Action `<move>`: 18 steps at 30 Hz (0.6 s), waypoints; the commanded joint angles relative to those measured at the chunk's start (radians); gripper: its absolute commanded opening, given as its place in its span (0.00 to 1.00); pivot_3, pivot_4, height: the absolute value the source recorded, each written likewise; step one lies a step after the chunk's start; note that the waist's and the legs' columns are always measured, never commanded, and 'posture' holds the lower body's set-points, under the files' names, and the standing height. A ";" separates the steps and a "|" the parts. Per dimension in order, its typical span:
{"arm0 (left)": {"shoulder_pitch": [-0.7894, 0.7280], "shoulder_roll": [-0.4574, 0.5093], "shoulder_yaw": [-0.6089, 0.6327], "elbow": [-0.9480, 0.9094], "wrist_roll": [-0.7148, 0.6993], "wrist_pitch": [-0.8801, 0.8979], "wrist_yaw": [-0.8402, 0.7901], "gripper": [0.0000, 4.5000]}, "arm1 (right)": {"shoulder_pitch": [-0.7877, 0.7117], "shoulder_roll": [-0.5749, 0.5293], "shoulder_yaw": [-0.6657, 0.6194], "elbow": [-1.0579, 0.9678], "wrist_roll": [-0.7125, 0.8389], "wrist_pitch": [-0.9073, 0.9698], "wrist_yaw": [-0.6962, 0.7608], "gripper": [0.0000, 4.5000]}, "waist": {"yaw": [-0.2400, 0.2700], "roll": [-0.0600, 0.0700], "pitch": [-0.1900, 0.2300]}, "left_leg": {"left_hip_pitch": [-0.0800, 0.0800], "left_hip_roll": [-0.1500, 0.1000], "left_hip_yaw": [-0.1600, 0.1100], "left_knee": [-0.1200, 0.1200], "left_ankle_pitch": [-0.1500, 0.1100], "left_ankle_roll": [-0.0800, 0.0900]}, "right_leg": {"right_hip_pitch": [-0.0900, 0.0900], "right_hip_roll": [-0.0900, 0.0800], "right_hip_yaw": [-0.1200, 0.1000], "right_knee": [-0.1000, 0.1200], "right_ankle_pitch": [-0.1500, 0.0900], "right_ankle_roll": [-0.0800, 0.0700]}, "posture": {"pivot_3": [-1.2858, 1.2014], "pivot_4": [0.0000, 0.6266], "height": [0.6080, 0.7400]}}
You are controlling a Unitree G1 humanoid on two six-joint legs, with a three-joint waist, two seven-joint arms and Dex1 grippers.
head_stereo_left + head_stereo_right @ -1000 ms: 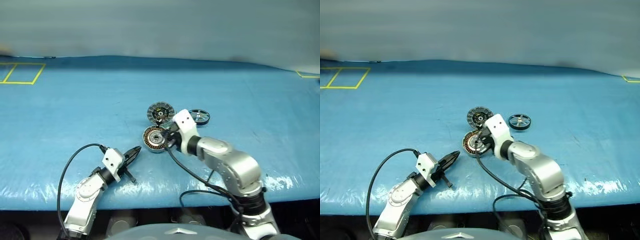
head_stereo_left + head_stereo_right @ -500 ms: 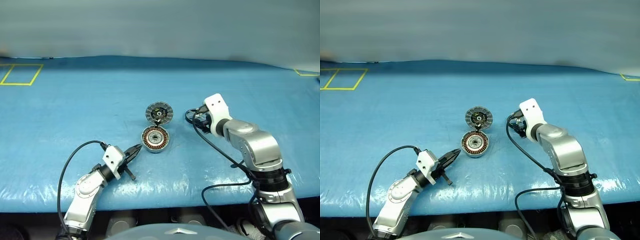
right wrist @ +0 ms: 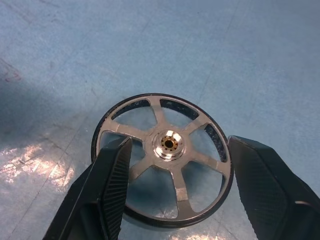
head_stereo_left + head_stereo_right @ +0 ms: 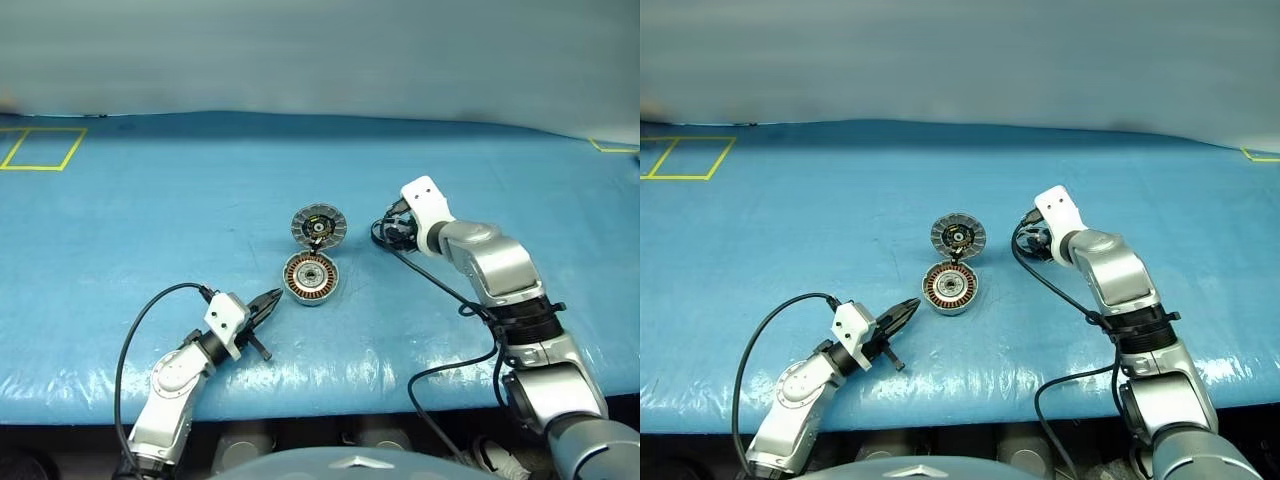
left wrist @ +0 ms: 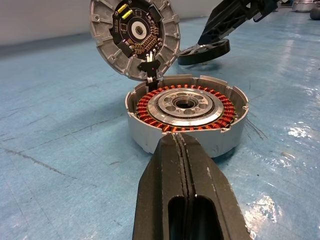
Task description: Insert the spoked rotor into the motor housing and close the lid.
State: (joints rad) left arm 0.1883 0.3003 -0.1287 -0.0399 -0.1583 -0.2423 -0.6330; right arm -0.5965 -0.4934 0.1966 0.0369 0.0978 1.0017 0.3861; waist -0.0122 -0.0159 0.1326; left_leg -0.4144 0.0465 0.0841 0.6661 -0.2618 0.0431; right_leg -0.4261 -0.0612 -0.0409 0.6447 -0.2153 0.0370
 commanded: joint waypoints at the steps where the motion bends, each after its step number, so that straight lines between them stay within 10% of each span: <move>1: 0.010 -0.004 -0.001 -0.027 -0.003 -0.012 0.010 0.00 | -0.044 -0.017 0.018 0.025 -0.012 -0.017 0.047 0.71 | 0.000 0.000 0.000 | 0.000 0.000 0.000 0.000 0.000 0.000 | 0.000 0.000 0.000 0.000 0.000 0.000 | 0.52 0.24 1.00; 12: 0.020 -0.005 -0.004 -0.038 0.000 -0.010 0.027 0.00 | -0.045 -0.042 0.081 0.068 -0.049 0.002 0.131 0.71 | 0.001 0.000 0.000 | 0.000 0.000 0.000 0.000 0.000 0.000 | 0.000 0.000 0.000 0.000 0.000 0.001 | 0.52 0.24 1.00; 18: 0.025 -0.006 -0.007 -0.043 0.001 -0.008 0.029 0.00 | -0.008 -0.031 0.058 0.012 -0.043 0.050 0.129 0.40 | -0.001 0.000 -0.001 | 0.002 0.001 0.000 0.001 0.000 0.000 | 0.002 0.000 0.000 0.000 0.000 0.001 | 0.52 0.24 1.00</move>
State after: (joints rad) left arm 0.2107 0.2980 -0.1290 -0.0407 -0.1570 -0.2423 -0.6092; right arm -0.6218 -0.5228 0.2620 0.0723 0.0464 1.0297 0.5085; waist -0.0133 -0.0159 0.1319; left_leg -0.4126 0.0474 0.0843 0.6672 -0.2618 0.0431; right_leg -0.4241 -0.0613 -0.0409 0.6448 -0.2148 0.0375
